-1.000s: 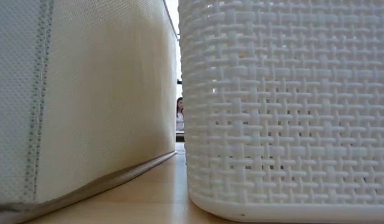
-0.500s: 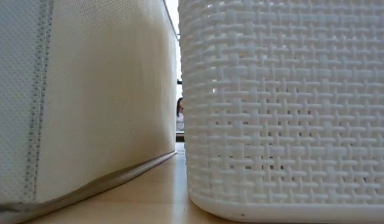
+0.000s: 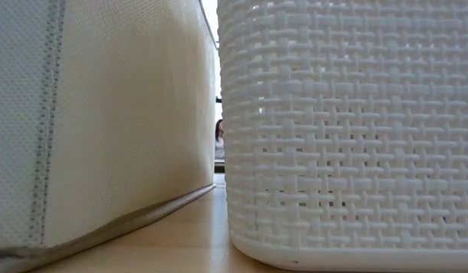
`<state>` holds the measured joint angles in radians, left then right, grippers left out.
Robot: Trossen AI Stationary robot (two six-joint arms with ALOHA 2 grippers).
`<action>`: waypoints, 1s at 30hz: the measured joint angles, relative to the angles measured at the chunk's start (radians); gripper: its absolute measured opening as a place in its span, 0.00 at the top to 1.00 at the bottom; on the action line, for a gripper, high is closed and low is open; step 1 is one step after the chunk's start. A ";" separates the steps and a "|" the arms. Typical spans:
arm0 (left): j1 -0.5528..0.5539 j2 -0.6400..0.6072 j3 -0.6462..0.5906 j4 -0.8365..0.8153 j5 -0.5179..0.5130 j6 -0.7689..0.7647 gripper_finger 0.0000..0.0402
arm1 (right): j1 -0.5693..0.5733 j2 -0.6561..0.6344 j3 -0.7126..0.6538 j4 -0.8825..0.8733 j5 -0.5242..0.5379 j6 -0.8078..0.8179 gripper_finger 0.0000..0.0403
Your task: Sort clothes
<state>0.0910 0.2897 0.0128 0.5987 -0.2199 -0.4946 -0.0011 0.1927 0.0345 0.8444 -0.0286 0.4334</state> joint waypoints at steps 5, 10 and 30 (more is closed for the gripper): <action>0.000 0.000 0.000 0.000 0.000 0.000 1.00 | 0.017 0.000 0.000 -0.096 0.036 -0.041 1.00; 0.000 0.000 0.000 0.000 0.000 0.000 1.00 | 0.017 0.001 0.000 -0.268 0.036 0.068 1.00; 0.000 0.000 0.000 -0.002 0.000 0.000 1.00 | 0.017 0.001 0.004 -0.706 0.036 0.117 1.00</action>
<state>0.0906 0.2897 0.0128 0.5964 -0.2199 -0.4946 0.0158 0.1936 0.0383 0.1389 0.0072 0.5507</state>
